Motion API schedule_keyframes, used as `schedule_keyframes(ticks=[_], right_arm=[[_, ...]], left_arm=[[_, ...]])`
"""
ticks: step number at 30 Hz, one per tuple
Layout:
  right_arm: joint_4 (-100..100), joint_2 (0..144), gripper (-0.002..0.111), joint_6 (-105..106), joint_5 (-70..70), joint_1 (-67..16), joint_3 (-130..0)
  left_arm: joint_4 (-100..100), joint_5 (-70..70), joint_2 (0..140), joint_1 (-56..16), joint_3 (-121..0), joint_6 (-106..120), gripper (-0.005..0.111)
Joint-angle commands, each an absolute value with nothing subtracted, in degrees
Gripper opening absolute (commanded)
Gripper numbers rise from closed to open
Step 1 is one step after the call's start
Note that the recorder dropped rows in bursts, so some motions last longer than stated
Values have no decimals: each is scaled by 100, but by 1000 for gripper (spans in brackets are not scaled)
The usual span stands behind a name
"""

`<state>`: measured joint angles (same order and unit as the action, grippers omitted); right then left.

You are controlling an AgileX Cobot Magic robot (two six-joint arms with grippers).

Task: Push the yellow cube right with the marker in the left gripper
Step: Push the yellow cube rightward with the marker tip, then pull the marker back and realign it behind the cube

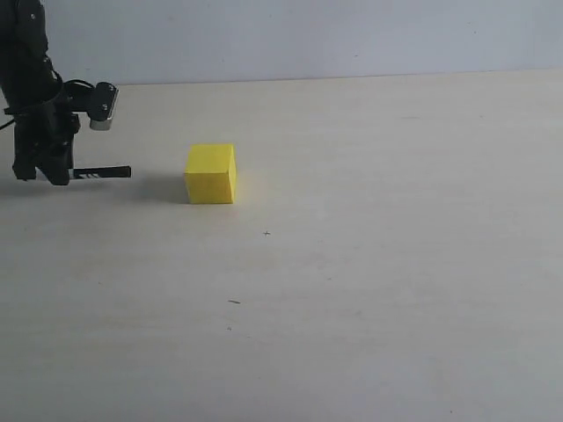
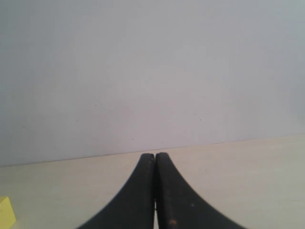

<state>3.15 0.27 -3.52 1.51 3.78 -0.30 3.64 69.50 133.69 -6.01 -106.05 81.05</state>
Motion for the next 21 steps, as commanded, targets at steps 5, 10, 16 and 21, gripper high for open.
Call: schedule_keyframes(ticks=[5,10,16,21], right_arm=[[310,0,0,-305,100,396,0],[286,0,0,-305,100,396,0],[286,0,0,-305,100,396,0],[296,0,0,-305,100,396,0]], left_arm=[[92,6668,13340,-1544,-10659,8126,0],[92,6560,13340,-2073,-10885,8224,0],[104,6985,13340,-2009,-11130,8203,0],[94,6996,13349,-1547,-11130,8027,0]])
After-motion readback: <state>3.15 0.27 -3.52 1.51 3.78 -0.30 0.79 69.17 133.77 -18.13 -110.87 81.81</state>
